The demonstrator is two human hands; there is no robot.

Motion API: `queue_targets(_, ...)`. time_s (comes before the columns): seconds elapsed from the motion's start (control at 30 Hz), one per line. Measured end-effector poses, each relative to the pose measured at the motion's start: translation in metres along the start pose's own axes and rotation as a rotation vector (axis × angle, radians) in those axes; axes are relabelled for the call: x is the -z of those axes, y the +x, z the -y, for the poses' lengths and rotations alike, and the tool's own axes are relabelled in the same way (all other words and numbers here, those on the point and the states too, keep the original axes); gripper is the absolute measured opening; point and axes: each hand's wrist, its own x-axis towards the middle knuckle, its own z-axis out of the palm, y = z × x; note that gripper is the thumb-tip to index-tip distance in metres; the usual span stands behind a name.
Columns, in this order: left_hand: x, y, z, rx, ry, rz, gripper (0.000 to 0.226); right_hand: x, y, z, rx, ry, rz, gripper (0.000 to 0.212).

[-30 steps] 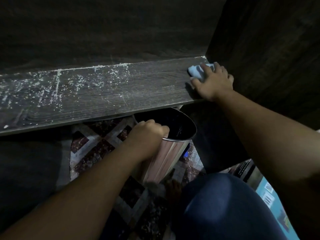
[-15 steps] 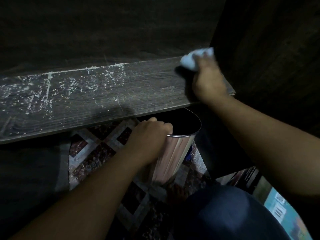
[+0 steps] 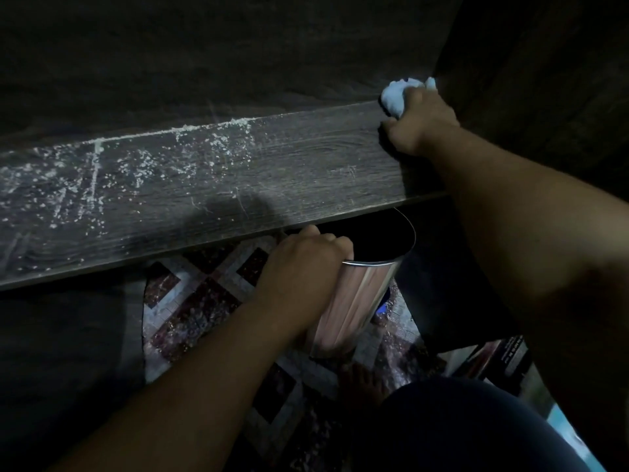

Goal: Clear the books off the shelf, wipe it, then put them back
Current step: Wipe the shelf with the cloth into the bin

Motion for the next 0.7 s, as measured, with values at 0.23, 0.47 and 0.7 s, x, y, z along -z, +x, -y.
queue_targets(0.23,0.000,0.000,0.002,0.014,0.017,-0.013,0.026,0.000,-0.043,0.024,0.095,0.191,-0.020,0.051)
queue_targets(0.47,-0.001,-0.001,0.002,0.016,-0.005,-0.005,0.025,-0.003,-0.032,-0.005,0.184,0.124,-0.400,0.049)
queue_targets(0.7,-0.005,-0.001,0.006,0.021,-0.042,-0.011,0.028,-0.010,0.021,-0.013,0.015,-0.170,0.046,0.086)
